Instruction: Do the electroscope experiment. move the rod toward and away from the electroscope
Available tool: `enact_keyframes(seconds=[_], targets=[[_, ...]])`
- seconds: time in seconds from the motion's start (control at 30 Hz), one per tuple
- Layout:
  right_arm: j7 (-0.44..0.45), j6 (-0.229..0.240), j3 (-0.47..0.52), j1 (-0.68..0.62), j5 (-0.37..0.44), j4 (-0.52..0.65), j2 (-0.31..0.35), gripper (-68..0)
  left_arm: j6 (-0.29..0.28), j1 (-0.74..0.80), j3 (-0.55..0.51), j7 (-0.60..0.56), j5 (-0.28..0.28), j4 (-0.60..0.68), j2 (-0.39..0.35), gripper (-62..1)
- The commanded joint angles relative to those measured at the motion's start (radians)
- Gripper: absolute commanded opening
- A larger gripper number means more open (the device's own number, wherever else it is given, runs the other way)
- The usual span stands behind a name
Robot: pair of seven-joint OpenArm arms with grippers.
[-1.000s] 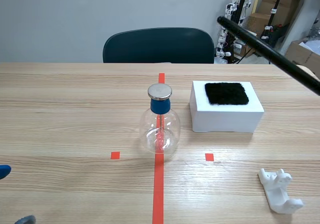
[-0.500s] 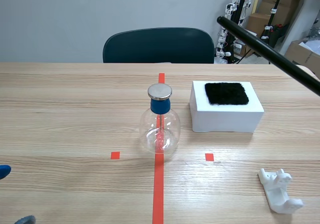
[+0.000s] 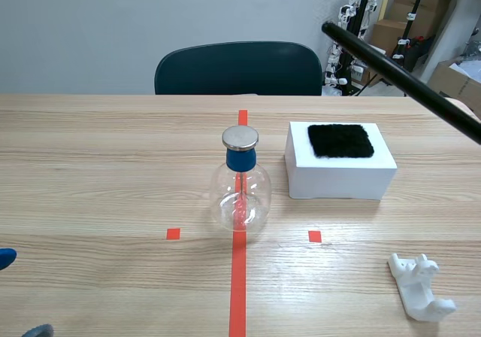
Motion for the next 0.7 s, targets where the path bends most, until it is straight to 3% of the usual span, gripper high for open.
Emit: enact_keyframes(seconds=[0.0,0.67], targets=[[0.005,-0.014,0.001,0.014,0.003,0.005,0.008,-65.3,-0.002,0.000,-0.001,-0.017,-0.010,0.009,-0.006,1.4],[0.002,-0.014,0.001,0.014,-0.004,0.005,0.008,-65.3,-0.002,0.000,-0.001,-0.017,-0.010,0.009,-0.006,1.4]])
